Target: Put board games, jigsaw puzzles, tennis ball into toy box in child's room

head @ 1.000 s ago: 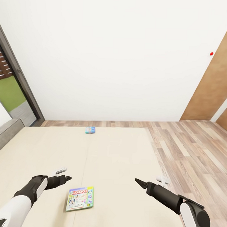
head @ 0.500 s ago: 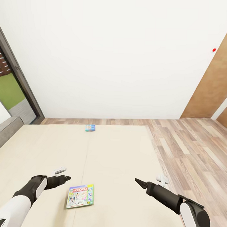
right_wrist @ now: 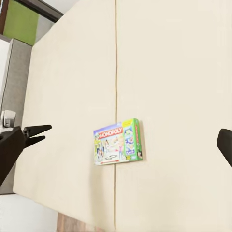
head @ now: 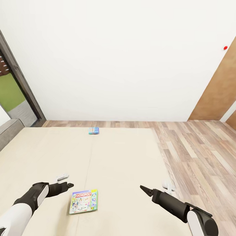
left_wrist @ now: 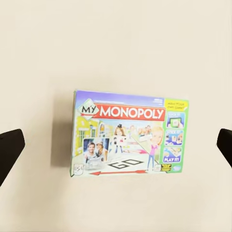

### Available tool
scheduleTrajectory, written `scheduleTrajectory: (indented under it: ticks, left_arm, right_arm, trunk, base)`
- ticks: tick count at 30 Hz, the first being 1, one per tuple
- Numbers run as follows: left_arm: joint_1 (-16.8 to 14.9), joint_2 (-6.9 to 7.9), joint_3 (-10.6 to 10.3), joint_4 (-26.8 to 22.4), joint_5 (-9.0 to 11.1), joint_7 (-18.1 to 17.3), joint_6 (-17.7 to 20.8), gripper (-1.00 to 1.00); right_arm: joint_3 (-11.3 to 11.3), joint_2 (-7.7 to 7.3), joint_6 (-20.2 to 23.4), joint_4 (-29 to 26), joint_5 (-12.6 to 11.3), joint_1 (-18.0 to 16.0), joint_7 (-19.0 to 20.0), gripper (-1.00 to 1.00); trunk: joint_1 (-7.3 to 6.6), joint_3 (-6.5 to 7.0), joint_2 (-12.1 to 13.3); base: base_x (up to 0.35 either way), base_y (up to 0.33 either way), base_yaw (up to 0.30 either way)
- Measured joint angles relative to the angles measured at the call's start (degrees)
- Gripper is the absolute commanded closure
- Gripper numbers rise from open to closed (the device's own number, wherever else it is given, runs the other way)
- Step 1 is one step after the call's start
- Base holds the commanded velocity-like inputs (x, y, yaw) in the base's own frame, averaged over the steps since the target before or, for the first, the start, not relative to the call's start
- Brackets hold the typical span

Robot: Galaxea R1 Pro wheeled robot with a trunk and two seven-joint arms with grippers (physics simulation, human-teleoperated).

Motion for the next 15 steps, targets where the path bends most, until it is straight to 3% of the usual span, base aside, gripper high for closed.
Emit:
scheduleTrajectory:
  ticks: [15]
  left_arm:
    - [-0.77, 1.12, 0.36, -1.99, 0.06, 0.15, 1.97, -1.0]
  right_arm:
    - [-0.3, -0.29, 0.08, -0.11, 0.0, -0.01, 0.11, -1.0]
  trunk:
    - [0.0, -1.4, 0.0]
  base:
    - [0.0, 0.0, 0.0]
